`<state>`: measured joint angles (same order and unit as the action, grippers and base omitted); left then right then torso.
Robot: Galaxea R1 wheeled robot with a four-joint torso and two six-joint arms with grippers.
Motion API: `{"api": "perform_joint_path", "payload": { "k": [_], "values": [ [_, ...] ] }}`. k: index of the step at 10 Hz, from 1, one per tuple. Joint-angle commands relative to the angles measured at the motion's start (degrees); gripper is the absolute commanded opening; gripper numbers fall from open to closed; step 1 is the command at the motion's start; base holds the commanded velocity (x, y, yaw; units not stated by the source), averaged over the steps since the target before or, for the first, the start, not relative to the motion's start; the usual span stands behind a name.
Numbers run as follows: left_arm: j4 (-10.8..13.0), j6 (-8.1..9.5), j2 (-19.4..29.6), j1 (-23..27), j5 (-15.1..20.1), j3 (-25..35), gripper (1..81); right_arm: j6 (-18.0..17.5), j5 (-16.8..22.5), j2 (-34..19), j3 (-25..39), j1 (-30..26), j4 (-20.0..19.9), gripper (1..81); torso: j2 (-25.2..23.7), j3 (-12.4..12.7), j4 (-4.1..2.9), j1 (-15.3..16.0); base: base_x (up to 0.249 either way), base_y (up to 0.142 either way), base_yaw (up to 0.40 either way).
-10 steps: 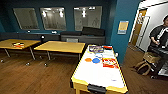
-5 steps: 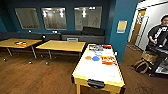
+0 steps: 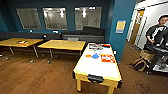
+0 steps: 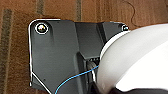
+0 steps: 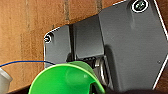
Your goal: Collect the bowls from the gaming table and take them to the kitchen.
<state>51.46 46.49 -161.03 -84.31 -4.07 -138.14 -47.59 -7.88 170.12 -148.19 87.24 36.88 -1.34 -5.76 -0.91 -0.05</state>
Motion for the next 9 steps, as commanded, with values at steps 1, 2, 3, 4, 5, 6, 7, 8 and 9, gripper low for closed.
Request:
{"api": "perform_joint_path", "payload": {
  "k": [1,2,3,4,5,6,7,8,9],
  "values": [
    [1.1,-0.26,0.4,2.6,0.9,0.4,1.0,0.1,2.0,0.1,0.3,-2.6,0.8,1.0,0.0,0.0,0.00,0.1,-0.167,0.000,0.000],
    [1.2,-0.26,0.4,2.4,0.8,0.4,1.0,0.1,2.0,0.1,0.3,-2.6,0.8,1.0,0.0,0.0,0.00,0.1,-0.167,0.000,0.000],
    [1.2,-0.26,0.4,2.3,0.9,0.4,1.0,0.1,2.0,0.1,0.3,-2.6,0.8,1.0,0.0,0.0,0.00,0.1,-0.167,0.000,0.000],
    [1.2,-0.26,0.3,2.3,0.9,0.4,1.0,0.1,2.0,0.1,0.3,-2.6,0.8,1.0,0.0,0.0,0.00,0.1,-0.167,0.000,0.000],
    [1.2,-0.26,0.3,2.3,0.9,0.4,1.0,0.1,2.0,0.1,0.3,-2.7,0.9,1.0,0.0,0.0,0.00,0.1,-0.167,0.000,0.000],
    [1.3,-0.26,0.3,2.3,0.9,0.4,1.0,0.1,2.0,0.1,0.3,-2.7,0.9,1.0,0.0,0.0,0.00,0.1,-0.167,0.000,0.000],
    [1.3,-0.26,0.3,2.3,0.9,0.4,1.0,0.1,1.9,0.1,0.3,-2.7,0.9,1.0,0.0,0.0,0.00,0.1,-0.167,0.000,0.000],
    [1.3,-0.26,0.3,2.3,0.9,0.4,1.0,0.1,2.0,0.1,0.2,-2.7,0.9,1.0,0.0,0.0,0.00,0.1,-0.167,0.000,0.000],
    [1.3,-0.26,0.3,2.3,0.9,0.4,1.0,0.1,1.9,0.1,0.2,-2.7,0.9,1.0,0.0,0.0,0.00,0.1,-0.166,0.000,0.000]
  ]
}}
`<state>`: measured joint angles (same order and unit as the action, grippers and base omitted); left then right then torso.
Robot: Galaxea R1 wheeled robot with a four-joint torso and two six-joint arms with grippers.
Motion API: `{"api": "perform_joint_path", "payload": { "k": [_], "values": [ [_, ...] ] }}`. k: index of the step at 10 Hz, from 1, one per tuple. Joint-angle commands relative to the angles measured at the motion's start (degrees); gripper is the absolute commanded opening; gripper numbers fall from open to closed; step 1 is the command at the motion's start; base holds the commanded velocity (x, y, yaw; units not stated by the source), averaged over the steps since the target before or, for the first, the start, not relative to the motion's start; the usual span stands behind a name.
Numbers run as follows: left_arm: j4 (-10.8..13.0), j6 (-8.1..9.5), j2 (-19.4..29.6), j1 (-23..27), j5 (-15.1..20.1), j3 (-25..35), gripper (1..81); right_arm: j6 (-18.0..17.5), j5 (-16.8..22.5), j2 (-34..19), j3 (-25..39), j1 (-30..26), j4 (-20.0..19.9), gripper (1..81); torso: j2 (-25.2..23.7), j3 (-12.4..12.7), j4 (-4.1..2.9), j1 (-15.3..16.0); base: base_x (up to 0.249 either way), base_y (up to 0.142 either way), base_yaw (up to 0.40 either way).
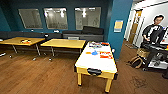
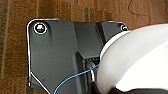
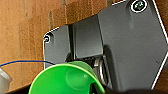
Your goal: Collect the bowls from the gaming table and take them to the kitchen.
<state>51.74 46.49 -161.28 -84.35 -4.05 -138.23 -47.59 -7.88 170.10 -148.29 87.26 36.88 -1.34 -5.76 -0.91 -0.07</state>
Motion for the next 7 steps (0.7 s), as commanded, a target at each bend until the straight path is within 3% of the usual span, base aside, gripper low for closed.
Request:
{"api": "perform_joint_path", "payload": {
  "k": [1,3,7],
  "values": [
    [1.0,-0.26,0.5,2.4,0.9,0.5,1.0,0.1,2.0,0.1,0.3,-2.8,0.9,1.0,0.0,0.0,0.00,0.1,-0.149,0.000,0.000],
    [1.0,-0.44,0.5,2.4,0.9,0.5,1.0,0.1,1.9,0.1,0.3,-2.7,0.9,1.0,0.0,0.0,0.00,0.1,-0.124,0.000,0.000],
    [0.7,-0.62,0.4,2.4,0.9,0.4,1.0,0.1,2.0,0.1,-0.3,-2.9,0.9,1.0,0.0,0.0,0.00,0.1,0.000,0.000,0.000]
  ]
}}
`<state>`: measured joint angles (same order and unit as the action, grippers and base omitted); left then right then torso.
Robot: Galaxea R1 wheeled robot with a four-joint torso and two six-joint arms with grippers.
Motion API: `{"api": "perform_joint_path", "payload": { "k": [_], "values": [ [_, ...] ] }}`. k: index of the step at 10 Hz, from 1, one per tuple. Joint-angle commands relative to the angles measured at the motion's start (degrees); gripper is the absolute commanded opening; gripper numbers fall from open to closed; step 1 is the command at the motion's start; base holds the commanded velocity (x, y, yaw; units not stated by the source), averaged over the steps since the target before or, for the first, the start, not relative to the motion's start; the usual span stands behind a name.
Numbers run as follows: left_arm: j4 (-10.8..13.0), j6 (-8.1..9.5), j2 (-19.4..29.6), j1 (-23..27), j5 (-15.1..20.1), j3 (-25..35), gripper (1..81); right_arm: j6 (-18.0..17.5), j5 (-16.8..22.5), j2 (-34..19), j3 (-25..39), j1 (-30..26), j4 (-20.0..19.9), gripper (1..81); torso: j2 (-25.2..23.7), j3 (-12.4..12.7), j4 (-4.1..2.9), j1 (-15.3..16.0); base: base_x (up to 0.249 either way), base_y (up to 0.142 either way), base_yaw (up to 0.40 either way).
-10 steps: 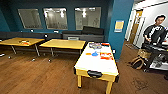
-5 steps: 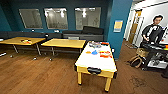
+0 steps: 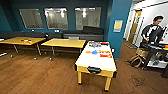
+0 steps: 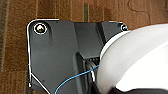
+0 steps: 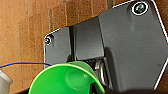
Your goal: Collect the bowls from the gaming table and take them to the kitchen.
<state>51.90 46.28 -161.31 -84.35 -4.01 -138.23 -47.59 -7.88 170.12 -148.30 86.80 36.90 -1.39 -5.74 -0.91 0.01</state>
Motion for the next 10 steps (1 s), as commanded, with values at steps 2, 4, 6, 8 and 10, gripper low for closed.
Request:
{"api": "perform_joint_path", "payload": {
  "k": [2,4,6,8,10],
  "values": [
    [-0.1,-0.22,0.0,2.4,1.2,-1.0,1.0,0.2,2.2,0.2,-0.5,-2.5,1.1,1.0,0.0,0.0,0.00,0.0,0.000,0.000,0.000],
    [-0.8,0.13,-0.1,1.5,0.5,-3.2,1.0,0.0,2.7,0.2,-0.6,-2.6,1.8,1.0,0.0,0.0,0.00,0.0,0.000,0.000,0.000],
    [-1.8,0.13,0.0,1.2,-0.1,-3.9,1.0,0.0,2.7,0.2,-1.0,-2.6,1.8,1.0,0.0,0.0,0.00,0.0,0.000,0.000,0.000],
    [-1.5,0.04,-0.2,1.2,-0.1,-3.9,1.0,0.0,2.8,0.2,-1.1,-2.5,1.7,1.0,0.0,0.0,0.00,0.0,0.000,0.000,0.000],
    [-1.3,-0.05,-0.2,1.2,-0.1,-3.9,1.0,0.0,2.7,0.2,-1.0,-2.6,1.7,1.0,0.0,0.0,0.00,0.0,0.000,0.000,0.000]
  ]
}}
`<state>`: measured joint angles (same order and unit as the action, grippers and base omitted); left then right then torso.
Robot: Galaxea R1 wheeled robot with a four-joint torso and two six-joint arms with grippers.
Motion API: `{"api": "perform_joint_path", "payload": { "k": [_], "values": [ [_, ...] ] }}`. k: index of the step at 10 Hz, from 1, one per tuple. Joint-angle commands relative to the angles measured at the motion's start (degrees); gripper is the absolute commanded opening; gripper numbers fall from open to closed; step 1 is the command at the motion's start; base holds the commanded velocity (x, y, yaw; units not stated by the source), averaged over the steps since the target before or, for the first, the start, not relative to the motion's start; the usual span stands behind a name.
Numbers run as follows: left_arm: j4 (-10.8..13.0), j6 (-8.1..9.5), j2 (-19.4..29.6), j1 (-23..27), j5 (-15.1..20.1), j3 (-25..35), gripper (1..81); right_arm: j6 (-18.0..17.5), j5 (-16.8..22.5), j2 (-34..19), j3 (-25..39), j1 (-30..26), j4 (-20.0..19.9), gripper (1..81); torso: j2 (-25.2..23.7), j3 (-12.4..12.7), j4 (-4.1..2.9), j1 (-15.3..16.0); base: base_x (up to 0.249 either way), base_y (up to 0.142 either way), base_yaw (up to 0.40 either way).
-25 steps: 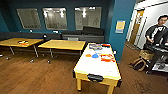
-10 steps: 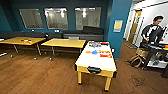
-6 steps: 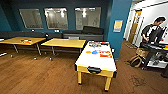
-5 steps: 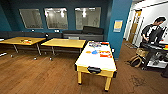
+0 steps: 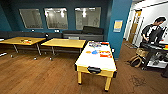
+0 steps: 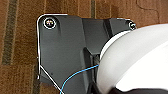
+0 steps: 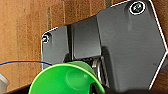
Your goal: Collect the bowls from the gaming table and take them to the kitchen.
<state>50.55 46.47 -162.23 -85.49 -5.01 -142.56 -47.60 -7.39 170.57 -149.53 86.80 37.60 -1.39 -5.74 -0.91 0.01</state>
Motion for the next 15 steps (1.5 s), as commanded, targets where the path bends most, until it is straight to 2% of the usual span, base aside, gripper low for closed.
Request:
{"api": "perform_joint_path", "payload": {
  "k": [1,6,15],
  "values": [
    [0.2,-0.33,0.7,2.4,0.9,0.4,1.0,0.0,2.2,-0.2,0.1,-2.6,1.0,1.0,0.0,0.0,0.00,0.0,0.000,0.000,0.000],
    [0.2,-0.42,0.6,2.3,0.8,0.4,1.0,0.0,2.2,-0.5,0.1,-2.7,1.1,1.0,0.0,0.0,0.00,0.0,0.000,0.000,-0.085],
    [-0.5,-0.42,0.3,2.7,0.9,-1.2,1.0,0.0,2.2,-0.2,0.2,-3.0,1.1,1.0,0.0,0.0,0.00,0.0,0.000,0.000,-0.362]
  ]
}}
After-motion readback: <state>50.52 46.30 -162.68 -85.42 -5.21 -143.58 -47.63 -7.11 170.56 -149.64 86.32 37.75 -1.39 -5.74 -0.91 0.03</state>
